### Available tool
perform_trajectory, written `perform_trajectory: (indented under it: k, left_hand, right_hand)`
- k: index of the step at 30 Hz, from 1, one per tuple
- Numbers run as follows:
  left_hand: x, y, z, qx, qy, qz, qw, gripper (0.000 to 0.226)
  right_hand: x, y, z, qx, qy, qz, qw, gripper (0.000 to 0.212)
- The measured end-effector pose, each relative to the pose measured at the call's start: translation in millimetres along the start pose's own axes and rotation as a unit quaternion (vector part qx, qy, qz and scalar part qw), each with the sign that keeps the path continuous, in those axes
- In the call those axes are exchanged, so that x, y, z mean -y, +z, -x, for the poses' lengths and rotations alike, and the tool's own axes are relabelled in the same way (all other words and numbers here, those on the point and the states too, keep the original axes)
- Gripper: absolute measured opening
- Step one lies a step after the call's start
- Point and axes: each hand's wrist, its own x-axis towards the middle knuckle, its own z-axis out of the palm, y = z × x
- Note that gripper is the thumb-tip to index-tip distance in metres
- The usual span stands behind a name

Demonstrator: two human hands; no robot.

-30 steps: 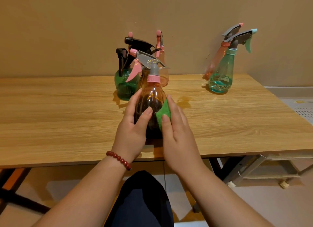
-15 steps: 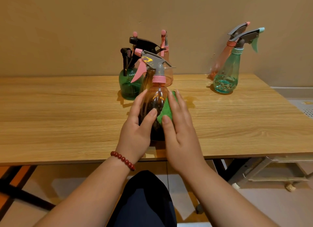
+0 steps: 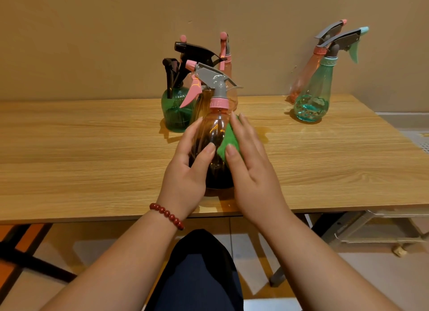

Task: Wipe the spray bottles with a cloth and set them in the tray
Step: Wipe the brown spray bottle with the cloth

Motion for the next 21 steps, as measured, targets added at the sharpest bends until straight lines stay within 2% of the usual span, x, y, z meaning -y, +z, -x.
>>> perform_trajectory:
  k: [4, 9, 16, 21]
  left_hand:
    - [0, 2, 1, -0.002, 0.007, -0.01, 1.0, 0.066]
    - [-1, 3, 3, 0.009, 0.013, -0.017, 1.0, 0.065]
    - [-1, 0, -1, -0.022, 0.011, 0.001, 1.0, 0.059]
    - [-4, 1, -1, -0.024, 0.006, 0.022, 0.999, 0.053]
  right_hand:
    - [-2, -7, -2, 0.007, -0.006, 0.003, 1.0, 0.048]
    - [-1, -13, -24, -0.002, 0.071, -0.115, 0.991, 0.042]
    - [-3, 7, 8, 0.026, 0.012, 0.023, 0.999, 0.049]
    - [3, -1, -11, 0.016, 0.057, -0.029, 0.998, 0.048]
